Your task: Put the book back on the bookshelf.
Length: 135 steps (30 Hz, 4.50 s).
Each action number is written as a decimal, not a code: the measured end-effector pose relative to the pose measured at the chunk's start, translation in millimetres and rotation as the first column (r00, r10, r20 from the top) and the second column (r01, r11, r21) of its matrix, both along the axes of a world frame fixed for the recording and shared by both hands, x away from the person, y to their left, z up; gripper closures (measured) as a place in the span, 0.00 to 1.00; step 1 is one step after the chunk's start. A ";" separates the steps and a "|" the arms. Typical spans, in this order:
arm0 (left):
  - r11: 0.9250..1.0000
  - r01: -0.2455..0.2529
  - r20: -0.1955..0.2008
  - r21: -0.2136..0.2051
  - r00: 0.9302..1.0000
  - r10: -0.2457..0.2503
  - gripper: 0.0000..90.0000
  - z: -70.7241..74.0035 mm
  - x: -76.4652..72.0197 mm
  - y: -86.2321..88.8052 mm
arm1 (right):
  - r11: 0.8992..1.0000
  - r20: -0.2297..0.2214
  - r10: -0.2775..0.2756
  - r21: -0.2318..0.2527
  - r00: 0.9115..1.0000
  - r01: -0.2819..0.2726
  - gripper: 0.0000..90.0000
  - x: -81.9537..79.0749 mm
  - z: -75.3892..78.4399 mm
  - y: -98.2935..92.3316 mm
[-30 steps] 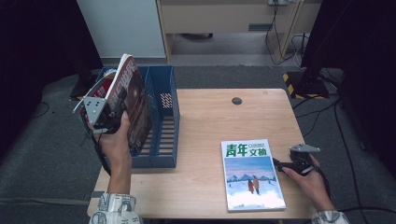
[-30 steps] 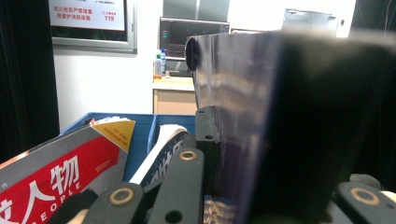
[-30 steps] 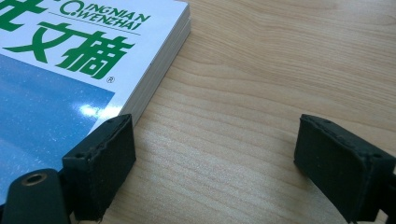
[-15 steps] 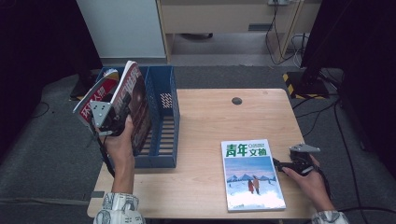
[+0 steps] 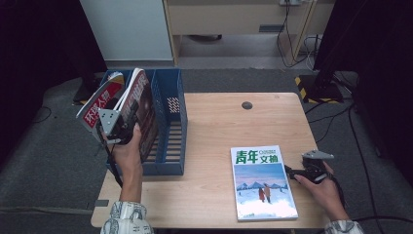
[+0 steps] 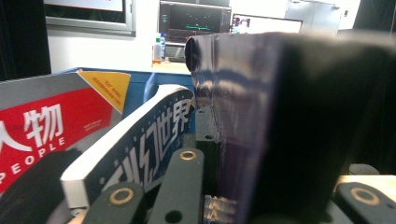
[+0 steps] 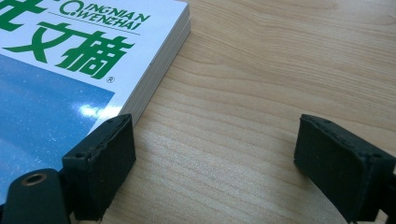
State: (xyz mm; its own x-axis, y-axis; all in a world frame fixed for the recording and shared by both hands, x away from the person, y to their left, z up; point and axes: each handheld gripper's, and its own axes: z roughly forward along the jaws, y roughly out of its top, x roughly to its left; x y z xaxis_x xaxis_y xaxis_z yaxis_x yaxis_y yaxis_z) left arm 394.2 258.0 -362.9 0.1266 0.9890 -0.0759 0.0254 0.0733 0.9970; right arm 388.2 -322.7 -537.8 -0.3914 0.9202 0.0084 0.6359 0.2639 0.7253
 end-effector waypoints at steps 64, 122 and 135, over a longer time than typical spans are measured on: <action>0.999 -0.043 -0.005 -0.004 0.999 0.043 0.93 -25.9 30.8 -6.0 | 1.000 -0.001 -0.006 0.001 1.000 0.006 0.14 -0.4 0.0 0.4; 0.995 -0.080 -0.071 -0.065 0.995 0.075 0.75 -48.2 -10.9 9.7 | 1.000 0.002 -0.006 -0.001 1.000 0.006 0.14 -0.5 -0.1 0.3; 0.994 -0.087 -0.085 -0.067 0.993 0.081 0.76 -52.5 -15.1 13.6 | 1.000 0.000 -0.005 0.001 1.000 0.005 0.14 -0.4 -0.1 0.2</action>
